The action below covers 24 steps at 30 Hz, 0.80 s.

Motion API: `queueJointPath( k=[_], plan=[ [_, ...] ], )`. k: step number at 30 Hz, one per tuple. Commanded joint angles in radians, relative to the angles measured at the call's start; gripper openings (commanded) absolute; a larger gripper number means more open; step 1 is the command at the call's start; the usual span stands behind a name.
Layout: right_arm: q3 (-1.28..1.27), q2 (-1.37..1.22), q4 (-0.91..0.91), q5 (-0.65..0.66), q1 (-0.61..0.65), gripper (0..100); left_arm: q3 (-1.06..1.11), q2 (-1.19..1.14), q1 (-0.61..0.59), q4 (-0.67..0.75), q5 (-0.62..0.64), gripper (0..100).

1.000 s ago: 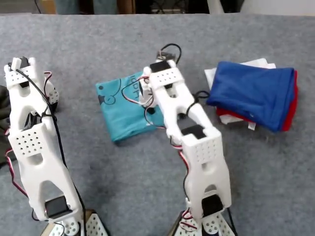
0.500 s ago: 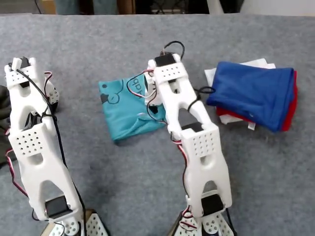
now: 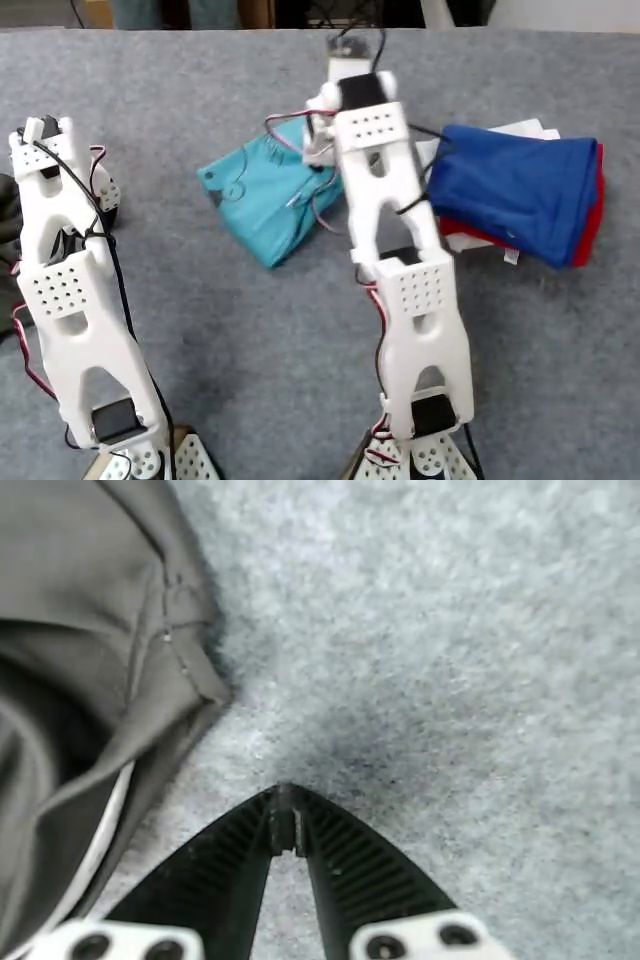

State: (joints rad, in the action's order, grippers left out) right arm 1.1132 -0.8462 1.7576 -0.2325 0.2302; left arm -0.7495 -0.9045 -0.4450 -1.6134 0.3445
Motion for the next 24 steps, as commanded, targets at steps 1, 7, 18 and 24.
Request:
queueJointPath(
  k=[1,7,18,24],
  plan=[
    [0.065,0.084,0.009,0.052,-0.068,1.3,-0.012,0.008,0.016,0.014,0.003,3],
    [0.064,0.219,0.009,0.109,-0.212,1.5,-0.018,0.008,0.007,0.012,0.003,3],
    [-0.038,0.357,0.009,0.279,-0.563,1.5,-0.018,0.008,0.007,0.012,0.003,3],
    [-0.275,0.53,0.003,0.351,-0.707,1.5,-0.016,0.006,0.007,0.012,0.003,3]
  ],
)
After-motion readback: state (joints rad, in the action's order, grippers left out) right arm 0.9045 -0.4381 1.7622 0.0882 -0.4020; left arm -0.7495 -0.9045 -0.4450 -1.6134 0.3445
